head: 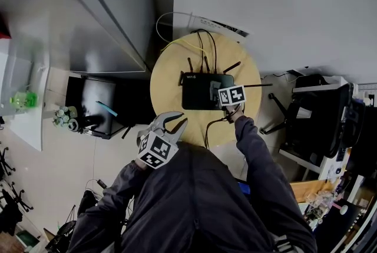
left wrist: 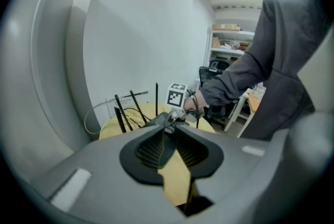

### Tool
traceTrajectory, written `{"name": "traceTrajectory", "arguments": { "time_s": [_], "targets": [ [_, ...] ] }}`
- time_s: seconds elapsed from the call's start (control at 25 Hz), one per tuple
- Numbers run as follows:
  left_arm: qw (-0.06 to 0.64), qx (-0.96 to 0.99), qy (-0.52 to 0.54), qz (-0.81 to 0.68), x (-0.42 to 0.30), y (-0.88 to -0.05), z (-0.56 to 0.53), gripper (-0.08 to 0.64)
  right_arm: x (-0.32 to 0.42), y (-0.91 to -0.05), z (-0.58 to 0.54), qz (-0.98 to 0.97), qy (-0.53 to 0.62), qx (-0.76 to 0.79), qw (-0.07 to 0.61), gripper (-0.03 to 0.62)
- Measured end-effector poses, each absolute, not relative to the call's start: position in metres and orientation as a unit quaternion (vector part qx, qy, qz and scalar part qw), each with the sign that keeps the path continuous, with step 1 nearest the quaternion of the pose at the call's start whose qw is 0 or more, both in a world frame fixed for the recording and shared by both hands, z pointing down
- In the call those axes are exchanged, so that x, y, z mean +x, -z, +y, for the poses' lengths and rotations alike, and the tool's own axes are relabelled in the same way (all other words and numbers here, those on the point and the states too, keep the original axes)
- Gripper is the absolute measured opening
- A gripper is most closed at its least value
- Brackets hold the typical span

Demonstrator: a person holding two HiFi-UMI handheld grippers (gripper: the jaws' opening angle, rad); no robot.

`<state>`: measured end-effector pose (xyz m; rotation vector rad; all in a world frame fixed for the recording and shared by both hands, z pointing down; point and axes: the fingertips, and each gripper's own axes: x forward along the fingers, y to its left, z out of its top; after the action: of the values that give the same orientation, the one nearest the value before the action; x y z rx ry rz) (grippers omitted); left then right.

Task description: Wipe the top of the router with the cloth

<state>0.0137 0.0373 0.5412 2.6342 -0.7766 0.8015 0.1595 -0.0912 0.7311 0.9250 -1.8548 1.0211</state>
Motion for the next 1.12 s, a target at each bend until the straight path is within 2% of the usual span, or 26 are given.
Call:
{"name": "traceTrajectory", "arguments": {
  "time_s": [0.32,0.68,0.84,1.12],
  "targets": [
    [0.136,0.914,-0.279,-0.261,0.02,-0.54,0.039,0.067,0.218,-0.732,-0.094,-0.712,-0.407,0.4,0.409,0.023],
    [0.137,0.913,-0.281,-0.26,0.022,-0.541,0.042,0.067,0.244,-0.733,-0.093,-0.701,-0.386,0.412,0.436,0.024],
    [0.138,0.913,-0.279,-0.262,0.021,-0.541,0.042,0.067,0.231,-0.723,-0.094,-0.708,-0.388,0.414,0.421,0.023],
    [0.139,0.912,-0.28,-0.265,0.018,-0.541,0.042,0.067,0.149,-0.707,-0.083,-0.755,-0.391,0.357,0.387,0.023]
  ]
}}
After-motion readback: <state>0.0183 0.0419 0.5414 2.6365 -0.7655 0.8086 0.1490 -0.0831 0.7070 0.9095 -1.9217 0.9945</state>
